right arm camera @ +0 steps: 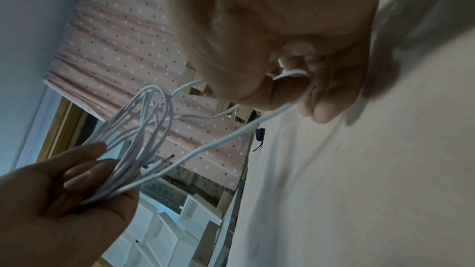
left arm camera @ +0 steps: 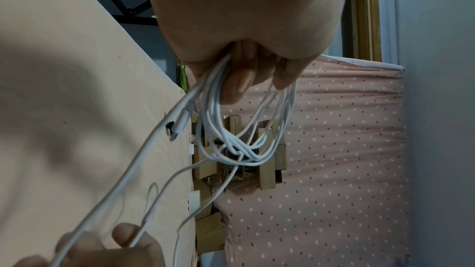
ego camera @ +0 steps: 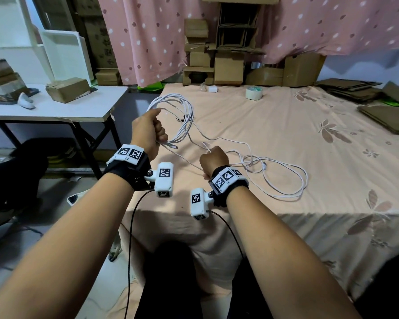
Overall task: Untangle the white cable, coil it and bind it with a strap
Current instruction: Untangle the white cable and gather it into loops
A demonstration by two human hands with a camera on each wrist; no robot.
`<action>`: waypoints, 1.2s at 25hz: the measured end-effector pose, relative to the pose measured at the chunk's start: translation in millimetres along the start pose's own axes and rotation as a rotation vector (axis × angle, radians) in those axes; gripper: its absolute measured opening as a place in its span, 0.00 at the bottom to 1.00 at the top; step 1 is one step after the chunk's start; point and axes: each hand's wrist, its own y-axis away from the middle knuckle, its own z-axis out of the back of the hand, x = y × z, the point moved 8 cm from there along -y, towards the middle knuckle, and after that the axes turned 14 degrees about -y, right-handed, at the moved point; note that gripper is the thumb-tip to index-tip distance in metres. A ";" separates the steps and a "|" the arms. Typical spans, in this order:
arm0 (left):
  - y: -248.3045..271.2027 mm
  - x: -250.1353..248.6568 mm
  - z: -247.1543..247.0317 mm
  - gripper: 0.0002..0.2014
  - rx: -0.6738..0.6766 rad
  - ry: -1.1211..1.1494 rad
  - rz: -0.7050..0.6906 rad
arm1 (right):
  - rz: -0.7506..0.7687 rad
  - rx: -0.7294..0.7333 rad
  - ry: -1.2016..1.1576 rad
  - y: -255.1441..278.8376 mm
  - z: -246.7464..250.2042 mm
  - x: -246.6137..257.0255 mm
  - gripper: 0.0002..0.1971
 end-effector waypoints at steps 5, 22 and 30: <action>-3.6 12.3 -8.0 0.24 0.090 -0.008 0.036 | 0.060 -0.058 0.093 10.1 7.6 12.6 0.48; 1.2 24.3 -31.8 0.12 0.387 0.214 0.107 | 0.361 0.241 0.445 31.2 -33.9 60.6 0.12; -6.8 29.2 -28.0 0.32 0.385 0.281 0.098 | 0.342 0.362 -0.163 43.0 -44.2 60.7 0.02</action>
